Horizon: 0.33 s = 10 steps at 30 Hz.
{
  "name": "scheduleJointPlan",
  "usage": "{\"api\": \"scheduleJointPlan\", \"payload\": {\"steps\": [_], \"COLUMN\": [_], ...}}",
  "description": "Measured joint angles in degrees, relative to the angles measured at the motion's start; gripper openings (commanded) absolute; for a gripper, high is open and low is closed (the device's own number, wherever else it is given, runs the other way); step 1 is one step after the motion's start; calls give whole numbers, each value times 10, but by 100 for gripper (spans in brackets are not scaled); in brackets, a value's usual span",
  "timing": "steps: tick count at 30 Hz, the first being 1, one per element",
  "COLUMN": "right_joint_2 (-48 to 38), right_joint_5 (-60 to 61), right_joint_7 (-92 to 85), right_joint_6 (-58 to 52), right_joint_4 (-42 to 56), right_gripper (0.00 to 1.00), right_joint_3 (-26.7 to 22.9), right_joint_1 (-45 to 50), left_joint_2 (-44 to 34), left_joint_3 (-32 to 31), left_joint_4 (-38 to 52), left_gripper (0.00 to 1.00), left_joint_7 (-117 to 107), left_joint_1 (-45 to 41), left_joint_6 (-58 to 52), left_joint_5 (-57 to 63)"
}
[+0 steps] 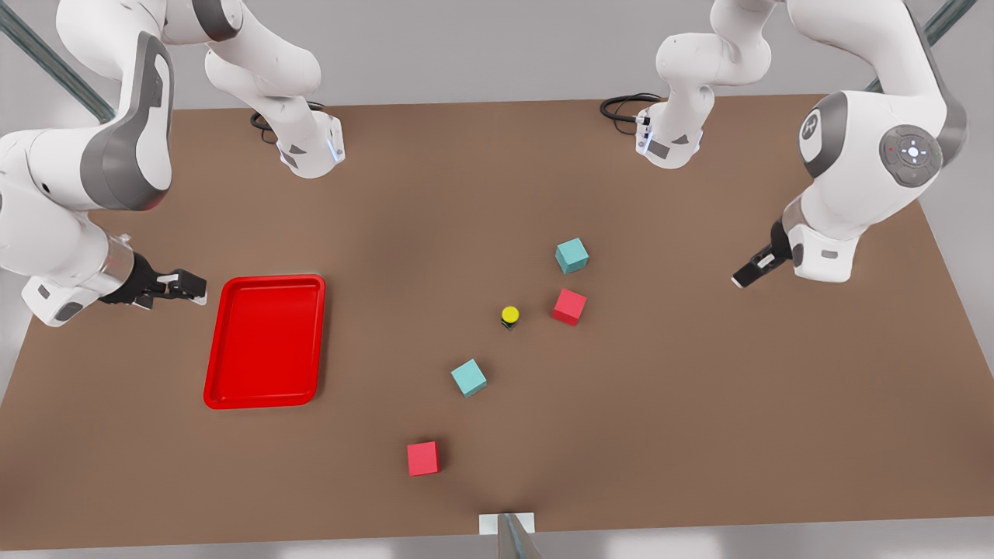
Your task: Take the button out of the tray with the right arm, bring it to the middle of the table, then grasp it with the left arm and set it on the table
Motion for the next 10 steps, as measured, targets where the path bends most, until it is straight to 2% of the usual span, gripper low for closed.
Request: {"api": "scheduleJointPlan", "payload": {"steps": [10], "right_joint_2": [13], "right_joint_5": [0], "right_joint_7": [0], "right_joint_6": [1], "right_joint_4": [1], "right_gripper": [100], "right_joint_3": [0], "right_joint_1": [-1], "left_joint_2": [20], "left_joint_3": [0], "left_joint_4": [22], "left_gripper": [100], "left_joint_7": [164], "left_joint_1": [3], "left_joint_6": [2], "left_joint_5": [0]}}
